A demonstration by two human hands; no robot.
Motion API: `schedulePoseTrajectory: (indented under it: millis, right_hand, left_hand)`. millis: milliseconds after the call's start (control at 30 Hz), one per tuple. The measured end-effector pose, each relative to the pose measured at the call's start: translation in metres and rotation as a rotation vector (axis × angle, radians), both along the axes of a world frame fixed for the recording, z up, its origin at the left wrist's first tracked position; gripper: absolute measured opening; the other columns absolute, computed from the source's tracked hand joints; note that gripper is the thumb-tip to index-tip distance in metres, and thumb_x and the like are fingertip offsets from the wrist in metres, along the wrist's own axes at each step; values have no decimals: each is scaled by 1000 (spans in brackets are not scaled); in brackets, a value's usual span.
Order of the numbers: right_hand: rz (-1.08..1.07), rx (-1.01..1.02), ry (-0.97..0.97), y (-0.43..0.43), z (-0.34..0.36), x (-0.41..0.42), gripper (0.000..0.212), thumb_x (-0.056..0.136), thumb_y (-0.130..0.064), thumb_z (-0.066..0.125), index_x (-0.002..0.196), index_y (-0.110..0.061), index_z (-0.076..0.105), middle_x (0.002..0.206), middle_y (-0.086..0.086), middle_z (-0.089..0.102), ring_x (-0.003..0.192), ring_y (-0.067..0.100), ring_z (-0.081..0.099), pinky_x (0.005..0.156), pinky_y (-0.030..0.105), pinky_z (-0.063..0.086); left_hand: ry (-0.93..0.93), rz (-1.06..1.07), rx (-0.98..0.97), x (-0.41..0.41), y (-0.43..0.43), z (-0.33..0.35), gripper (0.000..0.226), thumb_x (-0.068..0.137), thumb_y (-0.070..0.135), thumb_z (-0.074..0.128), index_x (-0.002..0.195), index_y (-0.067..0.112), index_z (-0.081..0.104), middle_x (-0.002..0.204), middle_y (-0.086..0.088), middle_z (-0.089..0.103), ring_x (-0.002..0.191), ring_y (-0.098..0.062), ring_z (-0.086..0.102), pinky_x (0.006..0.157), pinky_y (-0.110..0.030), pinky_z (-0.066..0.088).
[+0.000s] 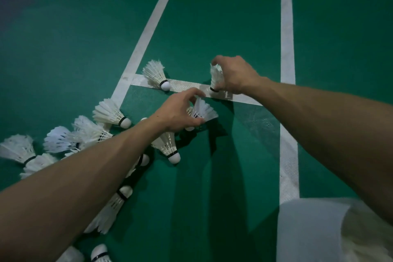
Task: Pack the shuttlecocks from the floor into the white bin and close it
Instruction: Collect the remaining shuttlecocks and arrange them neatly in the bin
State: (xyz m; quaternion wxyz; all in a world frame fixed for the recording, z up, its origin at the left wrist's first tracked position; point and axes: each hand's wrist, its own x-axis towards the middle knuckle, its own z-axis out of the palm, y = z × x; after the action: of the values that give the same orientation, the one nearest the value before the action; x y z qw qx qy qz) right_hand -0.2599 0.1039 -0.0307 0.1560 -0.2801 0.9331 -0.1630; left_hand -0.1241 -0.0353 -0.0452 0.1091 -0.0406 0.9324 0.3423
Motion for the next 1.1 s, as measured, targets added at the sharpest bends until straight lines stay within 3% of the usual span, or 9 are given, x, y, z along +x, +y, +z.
schedulePoseTrajectory:
  millis: [133, 267, 400, 533, 700, 800, 867, 1000, 1100]
  right_hand:
    - [61, 14, -96, 31, 14, 5, 92, 70, -22, 85, 146, -23, 33, 143, 11, 46, 123, 30, 48, 93, 31, 41]
    - [61, 22, -130, 66, 40, 15, 86, 75, -25, 80, 147, -24, 32, 148, 9, 41, 127, 31, 45, 91, 27, 39]
    - [-14, -18, -87, 115, 88, 42, 84, 70, -34, 82, 140, -27, 36, 135, 12, 37, 103, 30, 49, 79, 27, 39]
    - [-112, -101, -76, 179, 147, 83, 76, 66, -33, 85, 129, -29, 42, 126, 6, 40, 98, 25, 50, 77, 28, 42]
    - [-271, -295, -158, 259, 201, 143, 56, 69, -9, 81, 114, -21, 50, 103, 5, 59, 66, 17, 58, 61, 28, 55]
    - [-349, -349, -139, 298, 211, 177, 57, 66, -20, 84, 111, -21, 51, 100, 5, 60, 69, 21, 60, 66, 37, 56]
    - [-364, -300, -132, 321, 207, 199, 58, 59, -36, 84, 105, -25, 51, 98, 1, 62, 68, 18, 61, 62, 34, 53]
    - [-318, -138, -222, 354, 178, 239, 52, 64, -40, 83, 101, -30, 48, 97, -6, 60, 80, 13, 64, 69, 32, 55]
    - [-245, 26, -209, 361, 147, 256, 56, 67, -46, 81, 106, -31, 44, 98, -7, 58, 82, 10, 60, 69, 31, 54]
  left_hand:
    - [-2, -28, 42, 5, 14, 16, 76, 77, 29, 77, 138, 38, 33, 115, 3, 49, 98, -14, 54, 83, -25, 38]
    - [1, -56, 26, 7, 39, 40, 80, 77, 28, 76, 140, 41, 29, 112, 2, 45, 88, -12, 58, 83, -26, 42]
    - [67, -103, 10, 16, 68, 75, 79, 76, 30, 77, 139, 45, 30, 115, 0, 48, 67, -2, 61, 66, -12, 42]
    - [159, -156, 46, 32, 106, 122, 72, 79, 31, 73, 137, 45, 32, 115, -2, 48, 90, -19, 63, 71, -17, 42]
    - [306, -211, 137, 58, 157, 173, 58, 83, 25, 70, 132, 36, 41, 100, 6, 52, 91, -16, 58, 63, -13, 43]
    - [344, -229, 211, 72, 187, 190, 48, 81, 25, 72, 124, 28, 50, 101, 3, 59, 98, -15, 59, 79, -24, 49]
    - [338, -277, 207, 82, 207, 195, 47, 79, 27, 73, 121, 27, 53, 108, -1, 61, 103, -16, 59, 85, -28, 49]
    - [220, -472, 171, 110, 248, 195, 51, 77, 29, 71, 120, 40, 47, 111, 2, 56, 90, -9, 63, 73, -25, 58]
    - [92, -591, 34, 123, 268, 179, 58, 80, 27, 71, 127, 41, 40, 109, 2, 53, 82, 2, 56, 80, -27, 52]
